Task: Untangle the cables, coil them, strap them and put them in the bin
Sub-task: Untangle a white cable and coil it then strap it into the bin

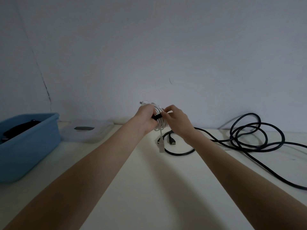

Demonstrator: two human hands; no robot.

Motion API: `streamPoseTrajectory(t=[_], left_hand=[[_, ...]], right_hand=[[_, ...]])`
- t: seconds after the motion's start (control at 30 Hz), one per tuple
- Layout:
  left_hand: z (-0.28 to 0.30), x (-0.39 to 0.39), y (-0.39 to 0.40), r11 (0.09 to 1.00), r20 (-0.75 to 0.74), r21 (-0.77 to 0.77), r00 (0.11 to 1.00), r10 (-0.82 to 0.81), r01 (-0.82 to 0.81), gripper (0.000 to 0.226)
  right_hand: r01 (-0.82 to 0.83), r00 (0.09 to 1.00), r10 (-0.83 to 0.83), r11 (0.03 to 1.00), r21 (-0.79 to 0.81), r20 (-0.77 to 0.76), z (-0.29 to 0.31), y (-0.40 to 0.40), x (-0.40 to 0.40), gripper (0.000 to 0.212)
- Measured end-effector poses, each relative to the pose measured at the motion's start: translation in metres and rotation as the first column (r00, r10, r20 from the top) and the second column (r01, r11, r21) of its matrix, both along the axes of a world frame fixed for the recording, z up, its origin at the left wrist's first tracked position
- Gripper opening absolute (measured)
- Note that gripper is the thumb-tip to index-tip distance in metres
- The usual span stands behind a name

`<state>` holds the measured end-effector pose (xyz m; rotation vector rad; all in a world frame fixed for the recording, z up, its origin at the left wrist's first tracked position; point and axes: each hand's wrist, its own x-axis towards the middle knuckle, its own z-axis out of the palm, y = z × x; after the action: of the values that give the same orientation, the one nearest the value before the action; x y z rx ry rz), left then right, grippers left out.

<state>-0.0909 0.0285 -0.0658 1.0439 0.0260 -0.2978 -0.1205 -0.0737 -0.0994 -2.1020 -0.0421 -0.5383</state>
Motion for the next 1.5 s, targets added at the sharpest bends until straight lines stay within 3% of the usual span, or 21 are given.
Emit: streamPoseTrajectory(t=[0.17, 0.37, 0.5, 0.7, 0.83, 0.97, 1.03, 1.1, 1.3, 1.5], left_hand=[[0.001, 0.005, 0.002, 0.997, -0.043, -0.013, 0.996, 0.080, -0.081, 0.032], [-0.001, 0.007, 0.006, 0.980, -0.027, -0.148, 0.991, 0.133, -0.135, 0.033], [-0.007, 0.011, 0.008, 0.981, -0.007, -0.173, 0.996, 0.089, -0.089, 0.032], [-0.003, 0.002, 0.003, 0.975, 0.039, -0.223, 0.999, 0.002, 0.007, 0.022], [-0.003, -0.001, 0.003, 0.981, 0.068, -0.181, 0.996, -0.056, 0.068, 0.019], [-0.003, -0.001, 0.007, 0.992, 0.131, 0.005, 0.984, -0.123, 0.124, 0.022], [-0.003, 0.000, 0.013, 0.983, 0.158, 0.026, 0.970, -0.183, 0.181, 0.028], [-0.003, 0.002, 0.018, 0.970, 0.142, 0.020, 0.960, -0.242, 0.241, 0.035], [-0.004, -0.004, 0.019, 0.946, 0.104, 0.169, 0.949, -0.298, 0.278, 0.026], [-0.005, -0.010, 0.012, 0.942, 0.159, 0.276, 0.958, -0.238, 0.189, 0.018]], right_hand=[[-0.089, 0.991, 0.105, 0.979, -0.185, 0.078, -0.004, 0.008, -0.004, 0.026], [-0.126, 0.977, 0.172, 0.945, -0.303, 0.128, -0.007, 0.011, -0.009, 0.042], [-0.157, 0.982, 0.178, 0.958, -0.240, 0.068, -0.004, 0.006, -0.008, 0.054], [-0.067, 0.991, 0.076, 0.994, -0.087, 0.110, 0.001, 0.003, -0.008, 0.050], [-0.083, 0.992, 0.078, 0.995, 0.051, 0.099, 0.001, 0.004, -0.006, 0.048], [-0.060, 0.996, 0.049, 0.988, 0.141, 0.078, 0.006, 0.001, -0.003, 0.047], [-0.072, 0.995, 0.058, 0.981, 0.179, 0.079, 0.010, -0.005, 0.000, 0.043], [-0.086, 0.995, 0.079, 0.988, 0.125, 0.060, 0.016, -0.013, 0.000, 0.041], [-0.053, 0.998, 0.065, 0.924, -0.379, 0.018, 0.027, -0.021, -0.002, 0.049], [-0.010, 0.993, 0.065, 0.868, -0.496, 0.094, 0.024, -0.017, -0.001, 0.052]])
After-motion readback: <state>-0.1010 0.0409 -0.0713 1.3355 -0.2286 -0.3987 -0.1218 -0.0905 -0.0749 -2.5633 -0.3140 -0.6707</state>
